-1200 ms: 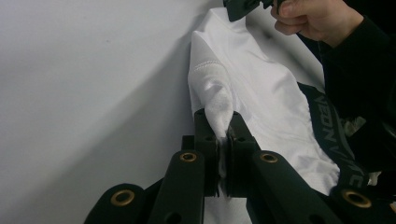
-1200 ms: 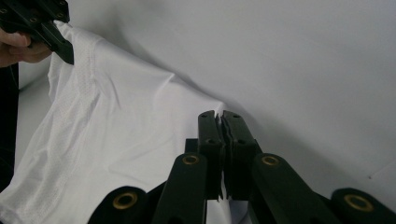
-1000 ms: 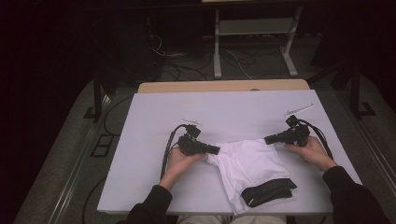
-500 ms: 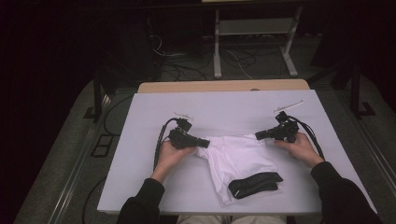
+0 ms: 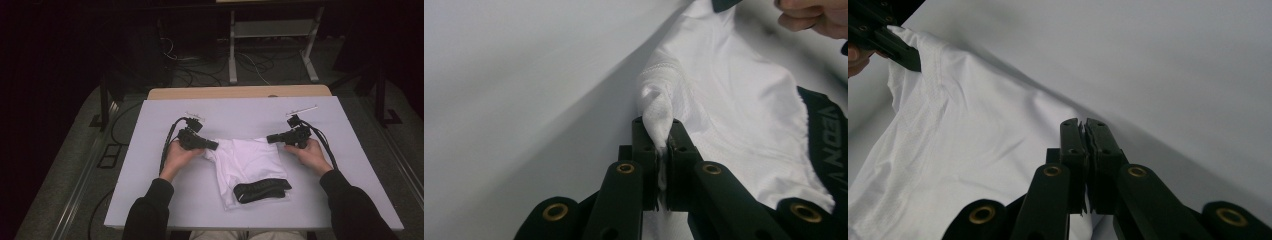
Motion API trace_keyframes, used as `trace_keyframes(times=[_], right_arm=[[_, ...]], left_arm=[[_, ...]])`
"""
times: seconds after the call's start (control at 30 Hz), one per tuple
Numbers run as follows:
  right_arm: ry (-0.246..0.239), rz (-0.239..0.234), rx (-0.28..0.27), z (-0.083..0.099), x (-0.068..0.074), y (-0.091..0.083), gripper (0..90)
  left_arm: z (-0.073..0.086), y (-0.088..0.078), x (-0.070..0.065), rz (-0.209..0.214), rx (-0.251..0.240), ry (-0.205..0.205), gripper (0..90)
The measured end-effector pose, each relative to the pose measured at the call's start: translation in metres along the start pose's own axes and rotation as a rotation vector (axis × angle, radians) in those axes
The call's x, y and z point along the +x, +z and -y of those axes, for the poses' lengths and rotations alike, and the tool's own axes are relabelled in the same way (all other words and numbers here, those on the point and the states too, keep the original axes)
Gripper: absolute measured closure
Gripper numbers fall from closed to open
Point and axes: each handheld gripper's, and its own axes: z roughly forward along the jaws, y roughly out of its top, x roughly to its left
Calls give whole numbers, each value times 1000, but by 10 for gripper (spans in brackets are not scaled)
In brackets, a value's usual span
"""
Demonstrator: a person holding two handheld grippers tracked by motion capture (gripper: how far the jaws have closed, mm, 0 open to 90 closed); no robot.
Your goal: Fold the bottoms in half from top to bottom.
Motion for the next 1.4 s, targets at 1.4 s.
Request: trace_keyframes(times=[1.4], right_arm=[[50, 132, -156, -60, -22, 26, 845]], left_arm=[[-46, -1, 70, -133, -181, -56, 825]])
